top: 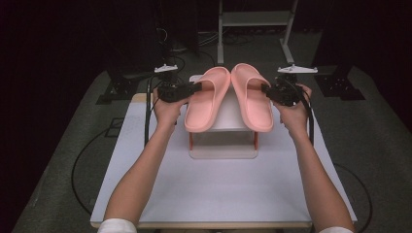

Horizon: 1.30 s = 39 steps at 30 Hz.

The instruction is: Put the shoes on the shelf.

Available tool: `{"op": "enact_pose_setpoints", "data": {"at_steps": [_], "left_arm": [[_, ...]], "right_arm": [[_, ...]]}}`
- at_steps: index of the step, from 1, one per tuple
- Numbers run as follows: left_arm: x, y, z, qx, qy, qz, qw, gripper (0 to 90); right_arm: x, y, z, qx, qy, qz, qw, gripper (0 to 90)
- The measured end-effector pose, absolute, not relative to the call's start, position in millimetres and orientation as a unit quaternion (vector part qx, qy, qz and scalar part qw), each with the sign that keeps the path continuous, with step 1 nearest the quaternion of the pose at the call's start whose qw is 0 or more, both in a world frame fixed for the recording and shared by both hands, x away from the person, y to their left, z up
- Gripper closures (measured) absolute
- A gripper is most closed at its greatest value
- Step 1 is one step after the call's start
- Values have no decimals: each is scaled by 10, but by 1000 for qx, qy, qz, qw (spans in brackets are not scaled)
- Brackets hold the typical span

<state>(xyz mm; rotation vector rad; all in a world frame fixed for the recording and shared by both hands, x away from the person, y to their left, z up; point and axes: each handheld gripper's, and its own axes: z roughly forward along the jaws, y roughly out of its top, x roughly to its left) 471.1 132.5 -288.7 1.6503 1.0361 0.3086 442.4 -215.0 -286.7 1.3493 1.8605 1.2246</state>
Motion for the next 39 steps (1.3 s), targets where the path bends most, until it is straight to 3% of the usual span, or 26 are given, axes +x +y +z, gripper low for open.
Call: {"op": "enact_pose_setpoints", "data": {"at_steps": [39], "left_arm": [[4772, 1388, -2992, 671, 472, 127, 557, 569]], "right_arm": [[4576, -1932, -2917, 500, 696, 443, 264, 696]]}}
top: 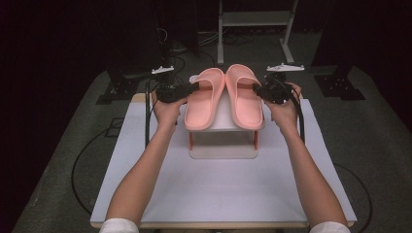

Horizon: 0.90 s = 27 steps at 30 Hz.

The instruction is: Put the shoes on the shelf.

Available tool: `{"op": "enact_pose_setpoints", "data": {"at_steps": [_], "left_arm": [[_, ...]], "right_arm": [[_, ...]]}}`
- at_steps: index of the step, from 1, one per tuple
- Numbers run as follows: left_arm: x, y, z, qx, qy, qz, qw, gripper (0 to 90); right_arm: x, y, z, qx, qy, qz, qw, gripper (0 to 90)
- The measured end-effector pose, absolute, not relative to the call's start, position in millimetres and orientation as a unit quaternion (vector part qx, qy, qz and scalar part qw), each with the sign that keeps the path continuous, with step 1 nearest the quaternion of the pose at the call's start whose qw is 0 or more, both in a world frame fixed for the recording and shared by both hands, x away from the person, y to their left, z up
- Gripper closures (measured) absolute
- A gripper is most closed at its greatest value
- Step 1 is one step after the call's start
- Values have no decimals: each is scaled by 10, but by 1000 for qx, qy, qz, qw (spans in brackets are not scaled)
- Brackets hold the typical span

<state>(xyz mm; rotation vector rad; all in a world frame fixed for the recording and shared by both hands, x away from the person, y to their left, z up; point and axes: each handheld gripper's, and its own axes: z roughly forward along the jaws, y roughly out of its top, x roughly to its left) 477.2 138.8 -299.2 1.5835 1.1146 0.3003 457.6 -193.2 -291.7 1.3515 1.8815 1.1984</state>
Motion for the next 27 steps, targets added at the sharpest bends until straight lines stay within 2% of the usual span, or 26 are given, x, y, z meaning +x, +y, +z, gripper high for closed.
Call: {"op": "enact_pose_setpoints", "data": {"at_steps": [27], "left_arm": [[4792, 1292, -3028, 668, 474, 133, 558, 533]], "right_arm": [[4669, -1842, -2955, 505, 699, 427, 272, 685]]}}
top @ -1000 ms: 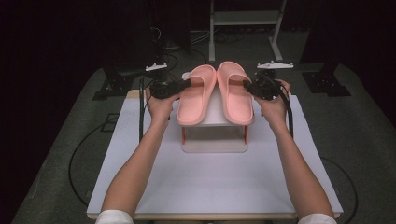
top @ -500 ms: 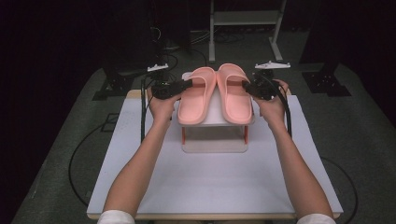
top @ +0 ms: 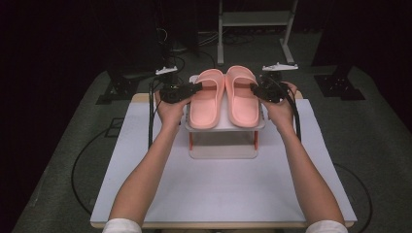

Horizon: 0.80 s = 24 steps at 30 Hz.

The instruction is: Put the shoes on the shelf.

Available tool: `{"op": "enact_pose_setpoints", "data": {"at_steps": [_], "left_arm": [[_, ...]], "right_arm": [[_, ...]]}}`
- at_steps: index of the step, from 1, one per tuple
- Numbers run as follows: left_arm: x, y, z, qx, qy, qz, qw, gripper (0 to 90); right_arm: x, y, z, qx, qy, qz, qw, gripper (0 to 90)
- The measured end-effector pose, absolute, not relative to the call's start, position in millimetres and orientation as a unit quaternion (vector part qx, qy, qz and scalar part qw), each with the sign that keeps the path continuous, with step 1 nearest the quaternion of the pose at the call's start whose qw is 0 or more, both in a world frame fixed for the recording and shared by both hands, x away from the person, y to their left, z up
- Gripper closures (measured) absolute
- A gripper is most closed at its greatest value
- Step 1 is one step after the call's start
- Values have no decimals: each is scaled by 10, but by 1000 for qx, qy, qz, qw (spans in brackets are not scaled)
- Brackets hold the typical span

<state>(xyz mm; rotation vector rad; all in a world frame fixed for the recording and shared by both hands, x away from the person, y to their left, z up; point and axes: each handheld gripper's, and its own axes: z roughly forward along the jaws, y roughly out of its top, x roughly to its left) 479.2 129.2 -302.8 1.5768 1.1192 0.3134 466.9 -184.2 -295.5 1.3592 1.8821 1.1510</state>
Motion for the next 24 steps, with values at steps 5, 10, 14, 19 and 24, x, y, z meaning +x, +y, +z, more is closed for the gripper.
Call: {"op": "enact_pose_setpoints", "data": {"at_steps": [5, 10, 14, 19, 24], "left_arm": [[4792, 1263, -3034, 667, 473, 134, 560, 527], [4793, 1241, -3037, 668, 469, 135, 562, 515], [4782, 1227, -3033, 668, 467, 138, 562, 506], [4767, 1214, -3033, 667, 467, 136, 565, 498], [4750, 1194, -3030, 666, 464, 132, 569, 480]], "right_arm": [[4673, -1843, -2961, 505, 700, 426, 272, 681], [4675, -1836, -2961, 504, 700, 426, 275, 674], [4663, -1826, -2957, 503, 701, 424, 275, 671], [4643, -1817, -2952, 503, 702, 423, 276, 669], [4634, -1829, -2947, 503, 704, 421, 274, 665]]}}
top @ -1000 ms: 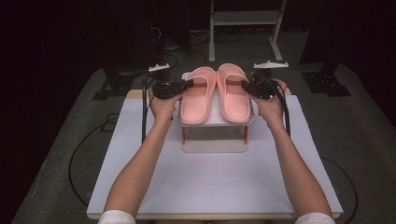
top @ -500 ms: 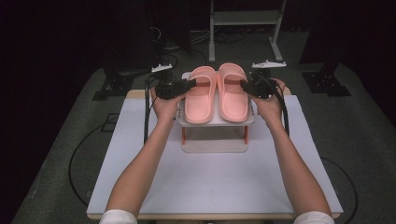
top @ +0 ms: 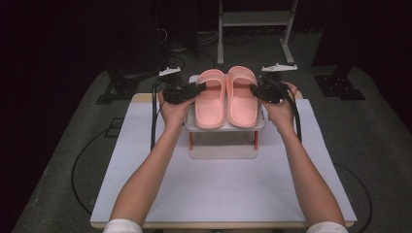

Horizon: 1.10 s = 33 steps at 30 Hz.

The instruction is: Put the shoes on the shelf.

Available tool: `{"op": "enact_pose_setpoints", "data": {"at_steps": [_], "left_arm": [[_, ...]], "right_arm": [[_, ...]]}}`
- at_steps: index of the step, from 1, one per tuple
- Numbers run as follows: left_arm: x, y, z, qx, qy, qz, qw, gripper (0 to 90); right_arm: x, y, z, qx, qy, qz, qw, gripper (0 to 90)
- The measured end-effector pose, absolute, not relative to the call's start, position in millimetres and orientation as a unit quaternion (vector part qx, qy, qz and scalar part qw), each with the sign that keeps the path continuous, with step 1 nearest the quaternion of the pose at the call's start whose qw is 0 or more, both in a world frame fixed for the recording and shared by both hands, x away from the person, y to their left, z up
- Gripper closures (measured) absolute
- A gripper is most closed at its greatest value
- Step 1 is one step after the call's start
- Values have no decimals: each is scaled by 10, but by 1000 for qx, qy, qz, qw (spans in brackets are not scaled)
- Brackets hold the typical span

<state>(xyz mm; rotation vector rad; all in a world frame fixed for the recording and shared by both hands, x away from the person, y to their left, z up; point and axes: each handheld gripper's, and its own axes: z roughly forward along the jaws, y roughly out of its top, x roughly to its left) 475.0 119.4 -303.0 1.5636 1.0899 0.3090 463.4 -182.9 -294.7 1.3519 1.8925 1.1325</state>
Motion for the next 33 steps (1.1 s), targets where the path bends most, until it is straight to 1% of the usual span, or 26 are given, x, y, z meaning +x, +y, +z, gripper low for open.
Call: {"op": "enact_pose_setpoints", "data": {"at_steps": [6, 9, 11, 17, 19, 32, 33], "left_arm": [[4744, 1215, -3059, 660, 465, 127, 577, 461], [4736, 1211, -3064, 659, 464, 126, 579, 442], [4724, 1201, -3063, 659, 464, 128, 578, 429], [4694, 1206, -3066, 663, 462, 131, 575, 424], [4678, 1205, -3069, 667, 459, 135, 571, 418], [4626, 1216, -3042, 671, 452, 141, 571, 389], [4617, 1221, -3037, 675, 449, 145, 568, 386]], "right_arm": [[4631, -1839, -2950, 501, 704, 425, 271, 652], [4624, -1854, -2963, 502, 700, 433, 265, 633], [4608, -1879, -2970, 502, 699, 441, 253, 589], [4555, -1919, -2985, 501, 697, 447, 251, 562], [4539, -1951, -2979, 499, 697, 454, 242, 546], [4442, -2011, -2966, 486, 696, 478, 227, 494], [4421, -2021, -2961, 484, 695, 482, 225, 471]]}}
